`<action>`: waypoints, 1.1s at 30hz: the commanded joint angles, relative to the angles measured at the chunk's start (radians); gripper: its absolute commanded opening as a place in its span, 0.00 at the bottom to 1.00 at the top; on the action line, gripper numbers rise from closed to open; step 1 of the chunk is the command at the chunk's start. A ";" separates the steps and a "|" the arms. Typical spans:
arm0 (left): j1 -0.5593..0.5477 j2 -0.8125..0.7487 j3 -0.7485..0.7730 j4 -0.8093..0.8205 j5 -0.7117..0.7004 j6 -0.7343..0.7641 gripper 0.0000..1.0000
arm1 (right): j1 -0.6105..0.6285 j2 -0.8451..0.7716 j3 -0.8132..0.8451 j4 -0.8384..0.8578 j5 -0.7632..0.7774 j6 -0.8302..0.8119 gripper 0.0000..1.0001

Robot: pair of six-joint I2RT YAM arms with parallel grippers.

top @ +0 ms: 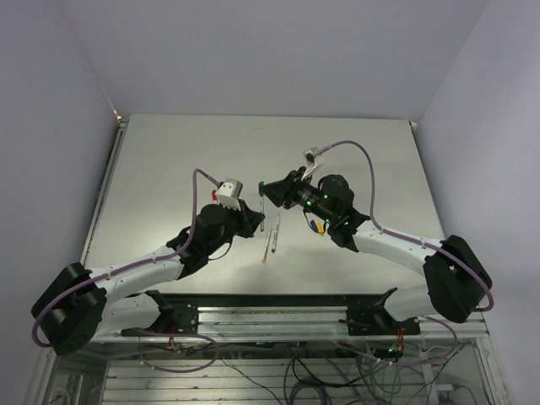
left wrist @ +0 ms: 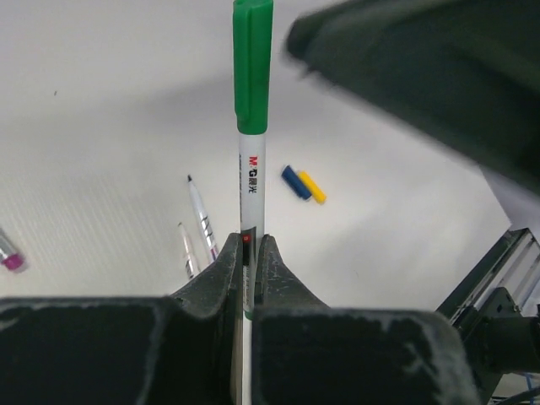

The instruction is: Insert the pens into the pen caps

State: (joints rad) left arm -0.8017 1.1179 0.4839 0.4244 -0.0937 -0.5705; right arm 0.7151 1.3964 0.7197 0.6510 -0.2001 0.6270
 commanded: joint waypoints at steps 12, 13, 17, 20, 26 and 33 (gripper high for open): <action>0.111 0.244 0.185 -0.252 -0.245 -0.132 0.07 | 0.002 -0.223 -0.029 -0.285 0.287 -0.115 0.33; 0.129 0.277 0.215 -0.278 -0.236 -0.136 0.07 | 0.002 -0.229 -0.040 -0.295 0.292 -0.112 0.33; 0.178 0.407 0.321 -0.325 -0.192 -0.134 0.07 | 0.003 -0.247 -0.071 -0.316 0.302 -0.097 0.32; 0.197 0.502 0.387 -0.363 -0.178 -0.141 0.07 | 0.002 -0.256 -0.082 -0.332 0.307 -0.090 0.32; 0.208 0.614 0.492 -0.448 -0.178 -0.127 0.07 | 0.001 -0.278 -0.104 -0.351 0.316 -0.084 0.32; 0.211 0.651 0.516 -0.488 -0.208 -0.133 0.07 | 0.002 -0.289 -0.120 -0.349 0.315 -0.079 0.31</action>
State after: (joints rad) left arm -0.5983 1.7611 0.9703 -0.0277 -0.2829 -0.6998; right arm 0.7147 1.1244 0.6178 0.3054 0.1017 0.5419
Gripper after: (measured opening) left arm 0.101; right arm 0.316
